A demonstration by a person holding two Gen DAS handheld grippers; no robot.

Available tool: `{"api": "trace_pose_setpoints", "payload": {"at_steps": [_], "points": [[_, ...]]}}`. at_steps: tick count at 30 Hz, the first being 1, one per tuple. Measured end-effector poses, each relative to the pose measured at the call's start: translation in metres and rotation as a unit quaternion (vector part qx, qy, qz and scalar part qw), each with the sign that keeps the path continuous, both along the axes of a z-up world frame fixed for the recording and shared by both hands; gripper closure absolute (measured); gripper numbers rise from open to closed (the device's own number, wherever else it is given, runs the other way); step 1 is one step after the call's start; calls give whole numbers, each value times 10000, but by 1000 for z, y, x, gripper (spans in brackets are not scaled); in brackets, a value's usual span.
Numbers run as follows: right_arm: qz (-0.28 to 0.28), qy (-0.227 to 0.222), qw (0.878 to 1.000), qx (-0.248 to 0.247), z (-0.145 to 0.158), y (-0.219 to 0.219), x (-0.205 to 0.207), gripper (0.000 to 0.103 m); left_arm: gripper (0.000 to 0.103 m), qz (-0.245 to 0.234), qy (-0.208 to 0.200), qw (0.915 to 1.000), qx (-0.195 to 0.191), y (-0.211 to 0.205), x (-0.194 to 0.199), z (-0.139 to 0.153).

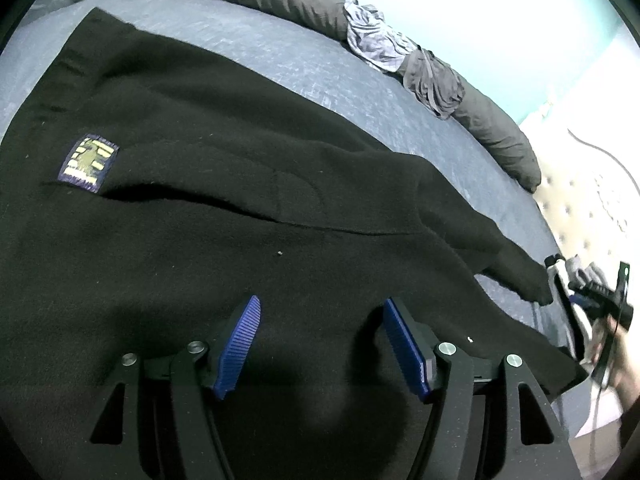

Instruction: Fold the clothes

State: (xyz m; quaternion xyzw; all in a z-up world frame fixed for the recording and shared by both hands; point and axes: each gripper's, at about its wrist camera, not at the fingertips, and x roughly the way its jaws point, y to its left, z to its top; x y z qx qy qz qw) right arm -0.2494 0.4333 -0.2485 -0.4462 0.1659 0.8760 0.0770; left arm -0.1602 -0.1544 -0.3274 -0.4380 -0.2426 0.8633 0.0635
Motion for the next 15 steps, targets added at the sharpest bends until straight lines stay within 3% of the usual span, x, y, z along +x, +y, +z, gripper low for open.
{"api": "trace_pose_setpoints", "payload": {"at_steps": [4,10,15], "points": [[408,308,9951,-851,-11,-60,23,57,35,75,112,9998,-116,-10,11,13],[633,573,9753,-2038,-35,-126,65,53,33,558,254,9979,-222,-56,43,35],[1009,508,9705,-2131,-47,-166,91,51,31,782,-37,9953,-563,-93,48,58]]}}
